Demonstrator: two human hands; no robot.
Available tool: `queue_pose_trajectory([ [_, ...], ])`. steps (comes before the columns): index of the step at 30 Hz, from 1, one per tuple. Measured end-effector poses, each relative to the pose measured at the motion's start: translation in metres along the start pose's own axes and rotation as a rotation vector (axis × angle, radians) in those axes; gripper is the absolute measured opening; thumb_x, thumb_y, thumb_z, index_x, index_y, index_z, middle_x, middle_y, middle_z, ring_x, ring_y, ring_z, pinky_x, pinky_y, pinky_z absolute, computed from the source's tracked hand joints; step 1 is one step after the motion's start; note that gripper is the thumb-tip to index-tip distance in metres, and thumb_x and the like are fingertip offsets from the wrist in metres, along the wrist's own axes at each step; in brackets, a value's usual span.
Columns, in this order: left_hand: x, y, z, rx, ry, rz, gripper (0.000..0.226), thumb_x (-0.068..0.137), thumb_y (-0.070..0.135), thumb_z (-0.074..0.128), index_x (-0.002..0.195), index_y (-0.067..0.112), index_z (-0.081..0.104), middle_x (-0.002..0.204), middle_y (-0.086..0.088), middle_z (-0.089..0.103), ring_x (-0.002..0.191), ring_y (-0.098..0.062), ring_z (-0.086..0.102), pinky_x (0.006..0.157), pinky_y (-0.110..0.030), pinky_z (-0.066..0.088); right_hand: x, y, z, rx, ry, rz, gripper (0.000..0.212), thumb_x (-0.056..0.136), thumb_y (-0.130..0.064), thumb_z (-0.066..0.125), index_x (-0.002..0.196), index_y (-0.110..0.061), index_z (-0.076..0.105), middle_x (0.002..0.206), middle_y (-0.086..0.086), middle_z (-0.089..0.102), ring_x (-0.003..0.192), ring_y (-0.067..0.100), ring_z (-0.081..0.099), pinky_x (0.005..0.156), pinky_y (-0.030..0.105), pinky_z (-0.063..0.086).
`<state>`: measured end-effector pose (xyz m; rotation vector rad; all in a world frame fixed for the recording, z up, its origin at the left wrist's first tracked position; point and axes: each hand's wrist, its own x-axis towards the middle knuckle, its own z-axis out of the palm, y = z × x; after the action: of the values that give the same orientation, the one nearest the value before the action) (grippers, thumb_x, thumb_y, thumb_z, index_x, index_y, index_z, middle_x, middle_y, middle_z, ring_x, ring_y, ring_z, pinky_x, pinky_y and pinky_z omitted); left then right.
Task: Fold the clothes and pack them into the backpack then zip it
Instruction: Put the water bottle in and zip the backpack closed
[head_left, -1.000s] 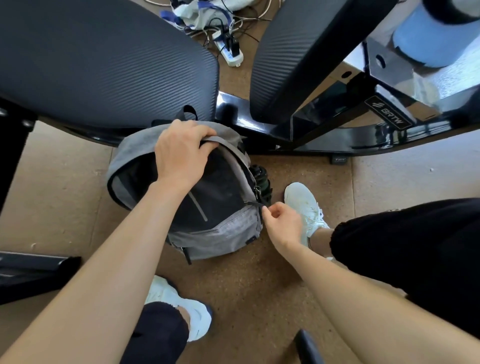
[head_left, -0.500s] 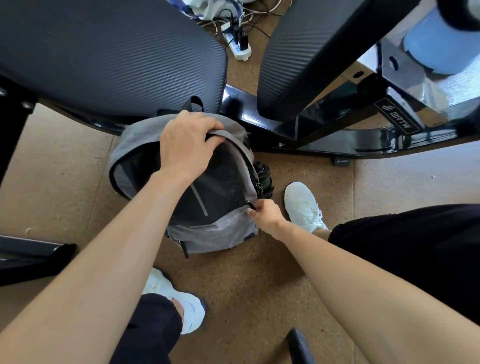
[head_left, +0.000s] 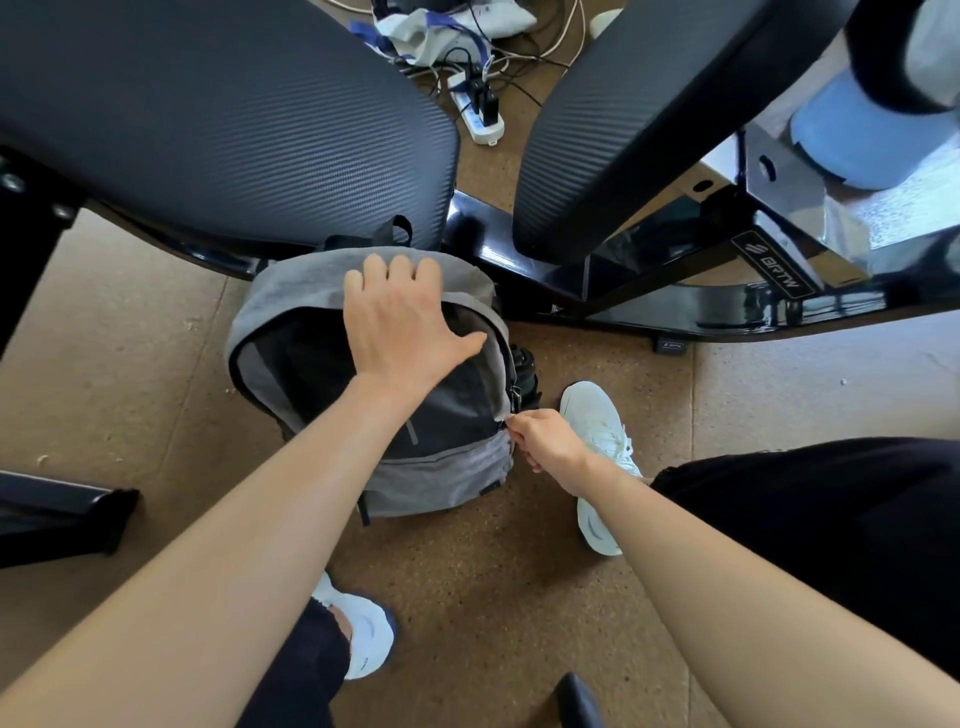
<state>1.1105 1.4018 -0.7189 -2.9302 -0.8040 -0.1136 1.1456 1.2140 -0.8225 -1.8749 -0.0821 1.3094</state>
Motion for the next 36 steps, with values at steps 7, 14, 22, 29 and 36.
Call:
queue_pose_trajectory([
  [7, 0.001, -0.004, 0.012, -0.130, -0.252, 0.056, 0.062, 0.060, 0.043, 0.077, 0.110, 0.022, 0.047, 0.111, -0.005, 0.047, 0.101, -0.028, 0.041, 0.088, -0.040, 0.033, 0.014, 0.020, 0.000, -0.336, 0.149, -0.016, 0.052, 0.100, -0.048, 0.058, 0.068, -0.007, 0.061, 0.058, 0.004, 0.051, 0.054, 0.018, 0.047, 0.066, 0.037, 0.046],
  [14, -0.004, -0.026, 0.017, -0.192, -0.242, 0.162, 0.053, 0.068, 0.039, 0.077, 0.110, 0.025, 0.048, 0.106, -0.001, 0.044, 0.101, -0.025, 0.037, 0.085, -0.037, 0.029, 0.014, 0.013, -0.002, -0.324, -0.047, 0.071, 0.023, 0.105, -0.029, 0.054, 0.090, -0.014, 0.062, 0.060, 0.003, 0.052, 0.045, 0.014, 0.047, 0.047, 0.023, 0.044],
  [22, 0.002, -0.027, 0.008, -0.220, -0.146, 0.165, 0.051, 0.074, 0.041, 0.073, 0.117, 0.022, 0.055, 0.108, -0.004, 0.050, 0.105, -0.029, 0.043, 0.089, -0.040, 0.034, 0.000, -0.064, -0.009, 0.120, -0.053, 0.021, 0.031, 0.108, -0.022, 0.047, 0.079, -0.014, 0.055, 0.068, 0.002, 0.047, 0.059, 0.012, 0.044, 0.058, 0.024, 0.036],
  [29, 0.005, -0.029, 0.005, -0.238, -0.085, 0.150, 0.064, 0.081, 0.065, 0.062, 0.130, 0.024, 0.058, 0.113, -0.004, 0.056, 0.105, -0.029, 0.049, 0.091, -0.043, 0.036, -0.014, -0.129, -0.019, 0.127, 0.017, -0.189, 0.033, 0.107, -0.022, 0.049, 0.076, -0.015, 0.059, 0.061, -0.001, 0.049, 0.051, 0.010, 0.045, 0.050, 0.023, 0.033],
  [36, 0.002, -0.034, 0.002, -0.254, -0.119, 0.172, 0.063, 0.085, 0.063, 0.062, 0.136, 0.028, 0.055, 0.119, -0.001, 0.059, 0.114, -0.028, 0.050, 0.099, -0.043, 0.034, -0.027, -0.123, -0.023, 0.004, 0.071, -0.057, 0.032, 0.107, -0.025, 0.049, 0.078, -0.015, 0.060, 0.067, 0.001, 0.055, 0.054, 0.012, 0.048, 0.052, 0.024, 0.033],
])
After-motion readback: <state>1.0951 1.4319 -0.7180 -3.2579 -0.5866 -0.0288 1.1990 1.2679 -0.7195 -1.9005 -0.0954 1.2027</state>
